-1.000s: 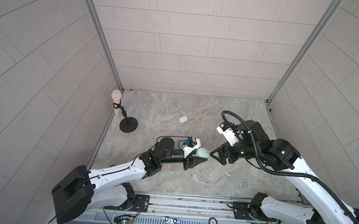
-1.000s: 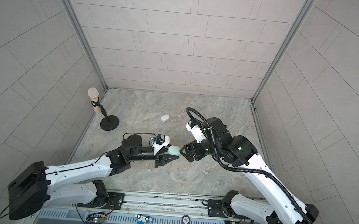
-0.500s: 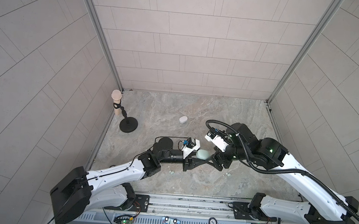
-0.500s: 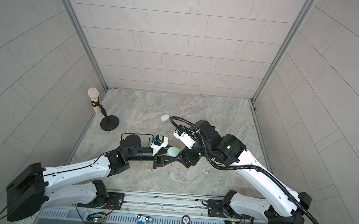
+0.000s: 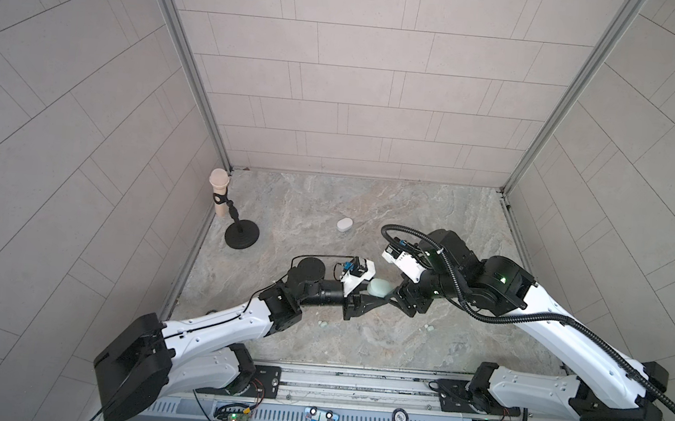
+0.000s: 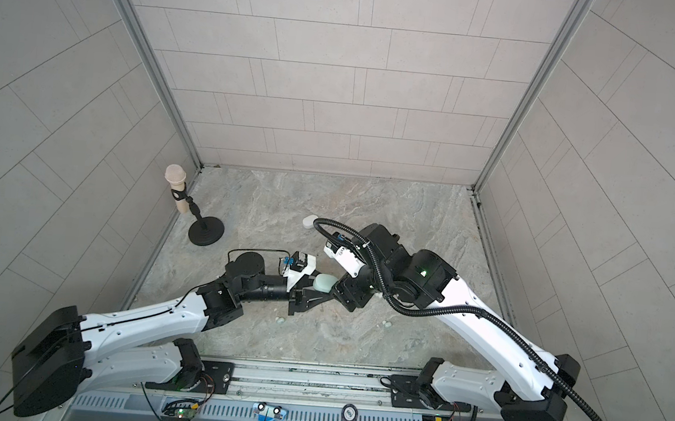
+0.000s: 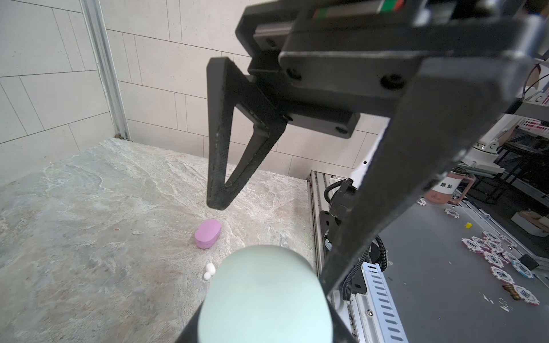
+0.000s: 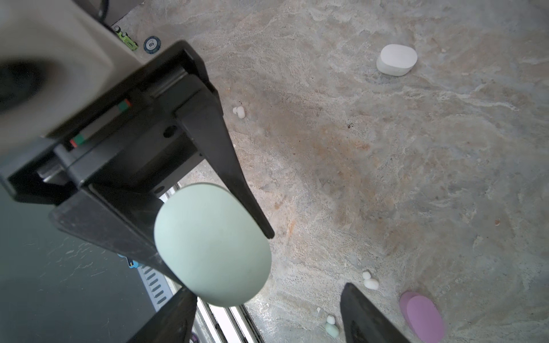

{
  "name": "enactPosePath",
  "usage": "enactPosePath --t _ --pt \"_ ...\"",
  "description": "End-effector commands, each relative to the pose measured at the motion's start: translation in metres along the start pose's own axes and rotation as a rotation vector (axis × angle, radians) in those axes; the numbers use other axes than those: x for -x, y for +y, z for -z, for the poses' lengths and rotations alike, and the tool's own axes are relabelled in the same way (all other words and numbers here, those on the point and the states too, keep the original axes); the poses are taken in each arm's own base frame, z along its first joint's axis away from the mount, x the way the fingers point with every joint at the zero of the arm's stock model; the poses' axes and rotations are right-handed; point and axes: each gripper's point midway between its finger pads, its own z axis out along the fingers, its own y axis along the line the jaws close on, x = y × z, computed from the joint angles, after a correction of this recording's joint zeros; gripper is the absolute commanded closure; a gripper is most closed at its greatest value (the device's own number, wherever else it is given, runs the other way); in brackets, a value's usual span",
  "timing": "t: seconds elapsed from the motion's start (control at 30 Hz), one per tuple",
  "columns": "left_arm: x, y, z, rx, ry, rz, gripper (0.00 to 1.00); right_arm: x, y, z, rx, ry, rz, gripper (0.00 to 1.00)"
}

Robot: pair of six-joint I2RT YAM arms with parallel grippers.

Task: Insert wireless bluetooth earbuds into charging case
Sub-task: Open the charging case.

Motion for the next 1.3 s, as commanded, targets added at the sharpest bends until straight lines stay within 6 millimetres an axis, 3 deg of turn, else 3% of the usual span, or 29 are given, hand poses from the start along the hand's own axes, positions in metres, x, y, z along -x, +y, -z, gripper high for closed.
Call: enactPosePath --t 0.0,0.53,0.97,1.13,1.27 --pt "0.012 -0.018 0.004 -0.075 -0.037 -0.032 0.84 0.027 -0.020 0.012 -0.117 -0.097 0.001 0.22" --pt "0.016 -0.017 0.006 -0.066 -0.061 -0.015 0.86 0.038 -0.029 0.025 -0.156 -0.133 -0.043 0.19" --pt "0.016 0.005 0.024 0.074 -0.136 0.040 0.87 0.036 -0.007 0.043 0.000 -0.133 -0.154 0.05" --pt "0.016 0.015 0.034 0.136 -0.156 0.035 0.87 0.022 -0.024 0.045 -0.009 -0.117 -0.344 0.04" --pt "0.016 0.022 0.044 0.185 -0.170 0.029 0.87 -0.017 -0.050 0.025 -0.052 -0.034 -0.571 0.01"
